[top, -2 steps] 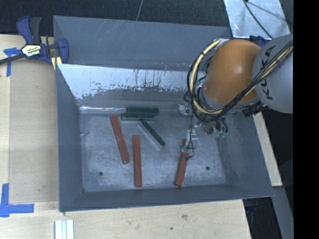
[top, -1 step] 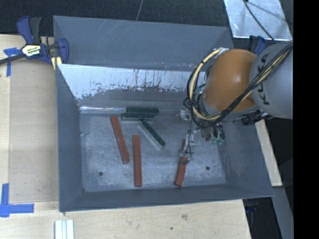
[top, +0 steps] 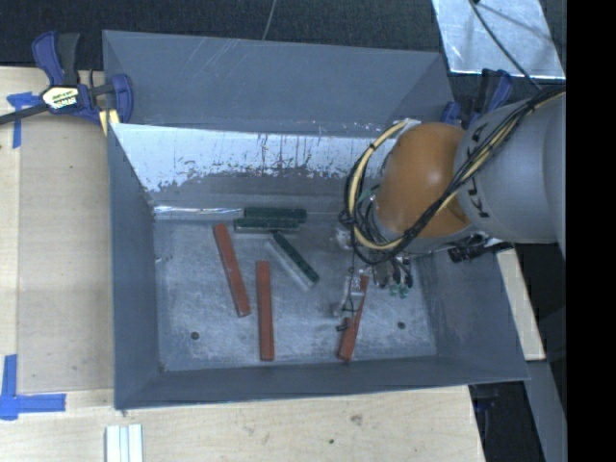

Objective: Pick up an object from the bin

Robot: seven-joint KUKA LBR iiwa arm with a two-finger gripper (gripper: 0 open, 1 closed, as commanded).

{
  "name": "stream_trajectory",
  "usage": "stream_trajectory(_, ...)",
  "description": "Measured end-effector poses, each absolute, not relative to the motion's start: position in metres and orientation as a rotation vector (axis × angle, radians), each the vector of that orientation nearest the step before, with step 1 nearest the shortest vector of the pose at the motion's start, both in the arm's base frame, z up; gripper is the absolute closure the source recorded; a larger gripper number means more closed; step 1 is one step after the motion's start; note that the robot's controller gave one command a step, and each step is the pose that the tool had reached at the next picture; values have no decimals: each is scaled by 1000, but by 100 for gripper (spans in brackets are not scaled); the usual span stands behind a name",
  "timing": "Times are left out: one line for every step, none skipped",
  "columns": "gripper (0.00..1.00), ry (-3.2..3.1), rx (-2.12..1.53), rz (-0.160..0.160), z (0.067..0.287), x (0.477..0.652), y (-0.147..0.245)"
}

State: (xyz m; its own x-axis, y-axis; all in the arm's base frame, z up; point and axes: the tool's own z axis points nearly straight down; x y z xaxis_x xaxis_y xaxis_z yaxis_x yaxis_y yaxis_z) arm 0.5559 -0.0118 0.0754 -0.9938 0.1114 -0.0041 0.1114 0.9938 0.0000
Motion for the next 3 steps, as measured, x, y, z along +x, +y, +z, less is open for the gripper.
stream_trajectory(0, 3145, -24, 1, 71, 494, 30)
stream_trajectory(0, 3133, 205, 1, 78, 565, 39)
stream_trajectory(0, 3137, 125, -1, 109, 569, 55)
